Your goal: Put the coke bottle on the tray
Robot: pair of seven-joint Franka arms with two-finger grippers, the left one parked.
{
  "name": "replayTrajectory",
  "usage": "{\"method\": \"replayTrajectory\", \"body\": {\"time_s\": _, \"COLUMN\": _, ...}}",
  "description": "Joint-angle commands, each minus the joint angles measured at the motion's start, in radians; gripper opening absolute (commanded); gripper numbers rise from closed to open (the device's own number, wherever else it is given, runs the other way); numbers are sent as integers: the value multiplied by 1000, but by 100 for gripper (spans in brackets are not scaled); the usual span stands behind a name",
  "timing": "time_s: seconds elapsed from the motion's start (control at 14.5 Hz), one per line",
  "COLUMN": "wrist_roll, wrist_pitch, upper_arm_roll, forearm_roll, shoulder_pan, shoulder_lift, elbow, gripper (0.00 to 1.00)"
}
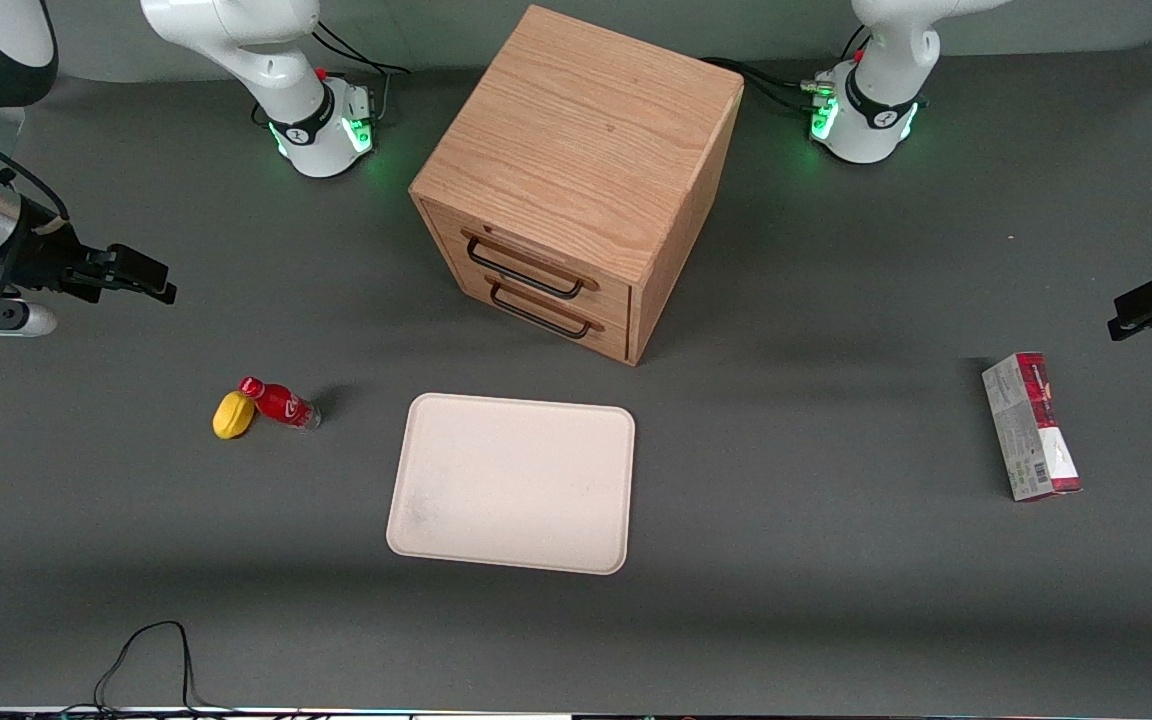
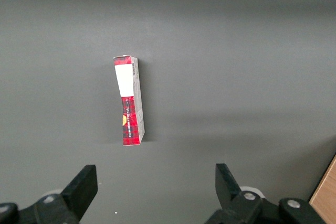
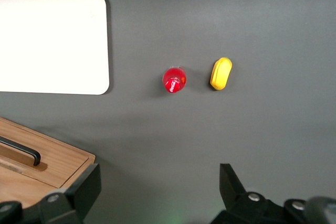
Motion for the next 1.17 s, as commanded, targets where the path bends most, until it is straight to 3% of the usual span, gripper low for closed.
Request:
{"method": "replayTrajectory", "body": {"time_s": 0.0, "wrist_roll": -7, "wrist_pitch": -22, "upper_arm_roll": -2, "forearm_roll": -12, "shoulder_pan": -7, "shoulder_lift": 16, "elbow": 39, "gripper": 100}}
{"method": "replayTrajectory", "body": {"time_s": 0.55, "wrist_roll": -4, "wrist_pitch": -22, "upper_arm_roll": 2, "forearm_roll": -24, "shoulder_pan": -28, "shoulder_lift": 31, "elbow": 68, "gripper": 100}}
{"method": "replayTrajectory", "body": {"time_s": 0.9, "wrist_roll": -3, "wrist_pitch": -223, "upper_arm_roll": 6, "forearm_roll": -23, "shoulder_pan": -34, "shoulder_lift": 310, "elbow": 478, "gripper": 100}}
{"method": "replayTrajectory", "body": {"time_s": 1.1, "wrist_roll": 8, "wrist_pitch": -258, "upper_arm_roll": 8, "forearm_roll": -21, "shoulder_pan": -34, "shoulder_lift": 354, "elbow": 535, "gripper": 100}}
